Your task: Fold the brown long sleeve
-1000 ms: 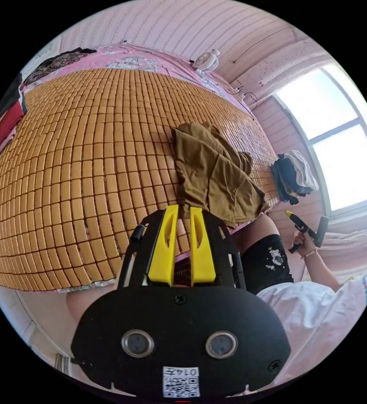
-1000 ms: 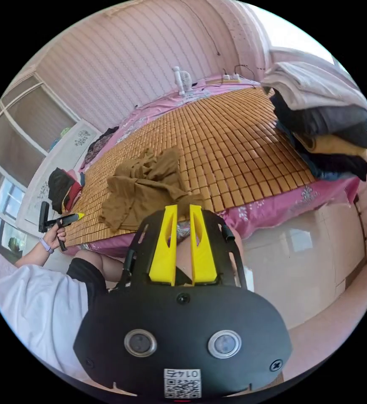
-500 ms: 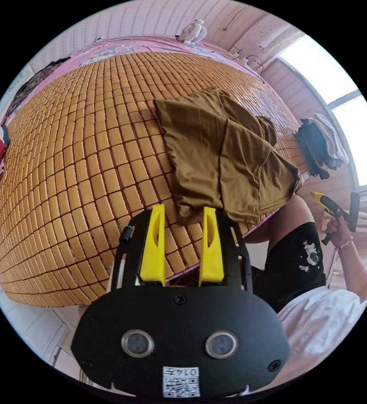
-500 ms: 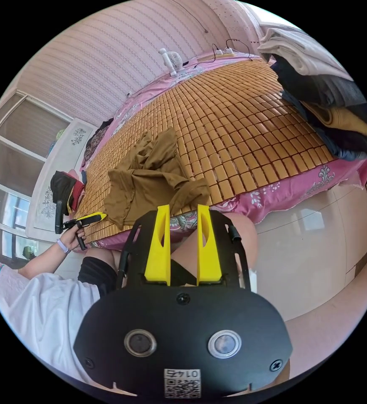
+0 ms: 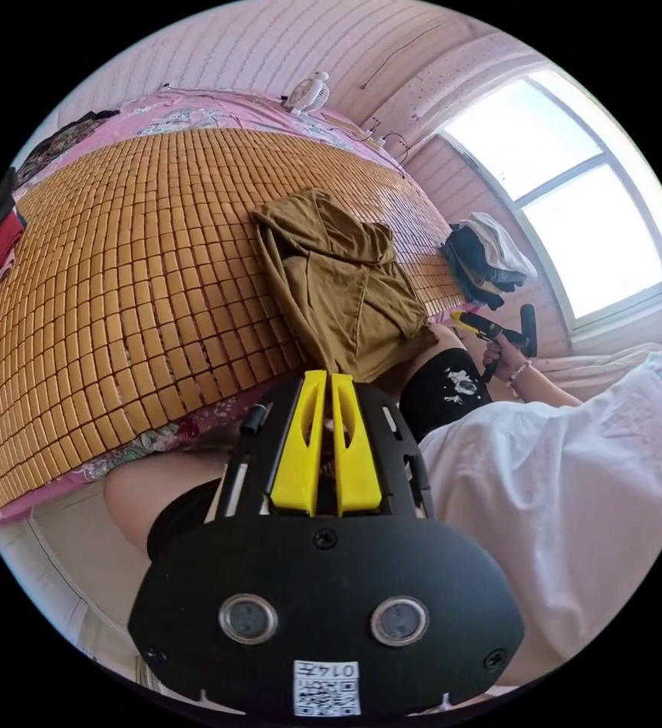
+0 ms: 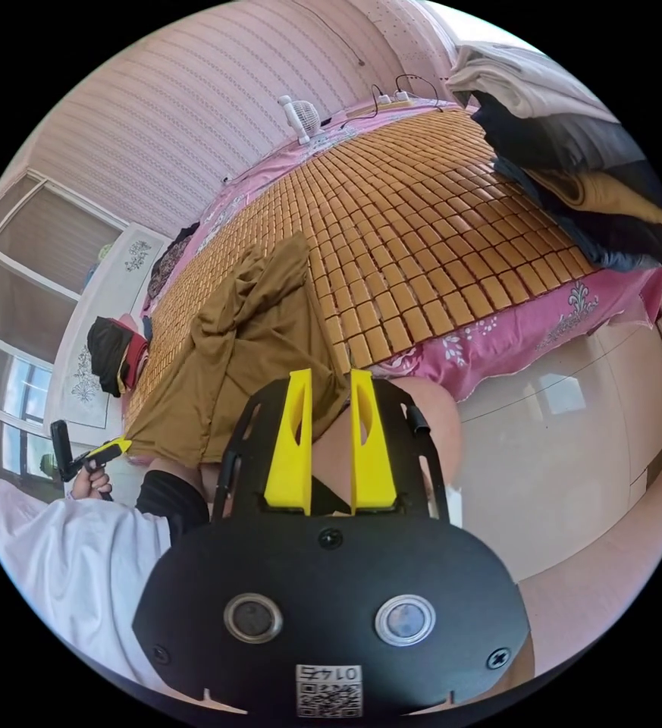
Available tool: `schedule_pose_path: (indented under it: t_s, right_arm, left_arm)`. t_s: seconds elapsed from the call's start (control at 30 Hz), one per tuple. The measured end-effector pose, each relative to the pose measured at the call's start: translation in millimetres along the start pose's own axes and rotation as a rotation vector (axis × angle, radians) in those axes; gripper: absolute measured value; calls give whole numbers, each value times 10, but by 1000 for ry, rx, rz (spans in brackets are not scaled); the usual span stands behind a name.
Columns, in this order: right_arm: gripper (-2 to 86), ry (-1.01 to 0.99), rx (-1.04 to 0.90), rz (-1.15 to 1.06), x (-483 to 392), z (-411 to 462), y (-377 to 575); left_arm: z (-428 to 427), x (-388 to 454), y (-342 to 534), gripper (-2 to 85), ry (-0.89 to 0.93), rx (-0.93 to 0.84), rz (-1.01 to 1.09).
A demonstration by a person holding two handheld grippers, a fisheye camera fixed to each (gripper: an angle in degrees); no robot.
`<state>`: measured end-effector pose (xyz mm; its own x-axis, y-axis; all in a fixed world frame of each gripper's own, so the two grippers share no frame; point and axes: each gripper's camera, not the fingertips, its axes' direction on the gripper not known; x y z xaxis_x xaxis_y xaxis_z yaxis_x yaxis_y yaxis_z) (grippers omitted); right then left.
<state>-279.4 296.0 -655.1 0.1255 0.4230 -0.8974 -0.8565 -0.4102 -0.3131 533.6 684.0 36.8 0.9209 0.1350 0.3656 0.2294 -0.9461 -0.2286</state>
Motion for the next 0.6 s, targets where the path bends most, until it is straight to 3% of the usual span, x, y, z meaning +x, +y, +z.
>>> schedule_pose_path:
  t_s: [0.13, 0.3, 0.43, 0.6]
  right_arm:
    - [85, 30, -39, -29, 12, 105, -194]
    - [91, 124, -281, -127, -100, 533, -520]
    - [91, 212, -340, -188, -167, 738, -690]
    - [37, 195, -426, -215, -118, 938, -908]
  left_arm:
    - [-46, -13, 9, -10, -7, 21, -28]
    - [-143, 17, -93, -10, -7, 31, -8]
    - [-235, 38, -123, -10, -41, 28, 12]
    - [-381, -4, -128, -10, -54, 41, 3]
